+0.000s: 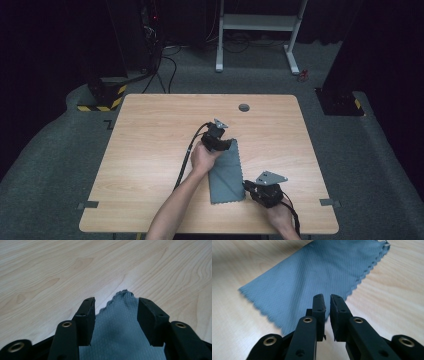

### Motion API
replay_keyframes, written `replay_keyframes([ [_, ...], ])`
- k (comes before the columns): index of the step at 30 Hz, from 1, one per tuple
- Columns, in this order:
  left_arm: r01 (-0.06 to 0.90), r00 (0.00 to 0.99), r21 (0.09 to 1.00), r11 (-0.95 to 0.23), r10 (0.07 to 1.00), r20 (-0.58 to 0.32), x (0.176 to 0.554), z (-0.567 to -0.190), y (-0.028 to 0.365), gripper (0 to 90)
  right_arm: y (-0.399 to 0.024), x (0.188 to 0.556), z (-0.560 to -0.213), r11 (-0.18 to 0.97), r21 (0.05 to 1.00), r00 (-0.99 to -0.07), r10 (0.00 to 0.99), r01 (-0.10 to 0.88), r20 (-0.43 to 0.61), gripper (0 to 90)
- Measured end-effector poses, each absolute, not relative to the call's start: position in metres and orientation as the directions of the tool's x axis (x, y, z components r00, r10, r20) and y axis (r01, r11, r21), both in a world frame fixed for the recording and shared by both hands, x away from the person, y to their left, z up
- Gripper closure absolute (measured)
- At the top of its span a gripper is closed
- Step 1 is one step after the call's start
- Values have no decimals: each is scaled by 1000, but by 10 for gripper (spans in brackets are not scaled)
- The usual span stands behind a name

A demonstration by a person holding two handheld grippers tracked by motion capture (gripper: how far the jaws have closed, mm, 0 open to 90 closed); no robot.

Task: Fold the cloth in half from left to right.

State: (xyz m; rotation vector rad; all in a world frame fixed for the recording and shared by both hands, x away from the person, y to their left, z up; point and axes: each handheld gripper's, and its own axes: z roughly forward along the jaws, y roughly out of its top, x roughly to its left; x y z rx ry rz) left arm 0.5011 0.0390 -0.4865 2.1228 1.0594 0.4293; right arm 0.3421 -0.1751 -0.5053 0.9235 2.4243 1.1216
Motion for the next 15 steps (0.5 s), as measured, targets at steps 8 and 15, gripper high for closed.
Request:
replay_keyframes([
  [8,542,622,738,-402,783,-31,454,-483,64,450,-155,380,-503,494,750,-745,667,439,-4,822],
  [15,521,655,735,-434,755,-18,406,-494,72,428,-142,402,-511,516,725,-745,667,457,-5,821],
])
